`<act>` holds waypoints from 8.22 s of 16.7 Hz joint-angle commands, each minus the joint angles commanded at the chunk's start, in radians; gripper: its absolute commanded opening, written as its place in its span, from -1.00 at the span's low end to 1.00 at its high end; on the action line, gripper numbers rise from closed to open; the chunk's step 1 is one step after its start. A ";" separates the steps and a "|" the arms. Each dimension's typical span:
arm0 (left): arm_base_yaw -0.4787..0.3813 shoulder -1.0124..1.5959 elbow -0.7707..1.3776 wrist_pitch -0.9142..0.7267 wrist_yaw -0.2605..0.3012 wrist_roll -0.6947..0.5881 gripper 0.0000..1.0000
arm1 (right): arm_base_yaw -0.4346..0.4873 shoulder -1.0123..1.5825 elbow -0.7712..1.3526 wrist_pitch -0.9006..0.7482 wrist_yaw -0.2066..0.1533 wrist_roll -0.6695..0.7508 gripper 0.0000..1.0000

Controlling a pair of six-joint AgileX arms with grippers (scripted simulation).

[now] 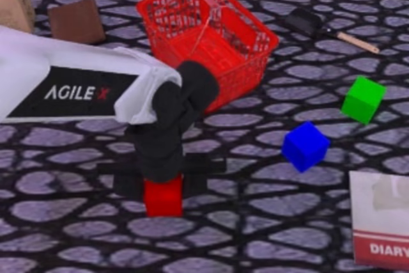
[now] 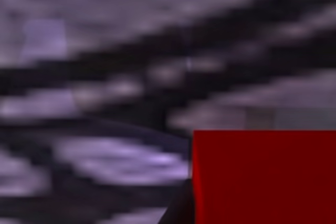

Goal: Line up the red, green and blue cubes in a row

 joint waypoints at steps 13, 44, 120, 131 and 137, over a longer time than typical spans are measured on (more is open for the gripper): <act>0.000 0.000 0.000 0.000 0.000 0.000 0.96 | 0.000 0.000 0.000 0.000 0.000 0.000 1.00; 0.155 -0.423 -0.100 -0.081 -0.015 0.025 1.00 | 0.027 0.371 0.365 -0.227 -0.004 -0.148 1.00; 0.689 -1.985 -1.197 0.766 0.012 0.663 1.00 | 0.136 2.391 2.074 -1.252 0.005 -0.822 -1.00; 0.689 -1.985 -1.197 0.766 0.012 0.663 1.00 | 0.462 2.284 1.922 -1.216 0.004 -0.767 -1.00; 0.689 -1.985 -1.197 0.766 0.012 0.663 1.00 | 0.798 2.173 1.773 -1.181 0.003 -0.718 -1.00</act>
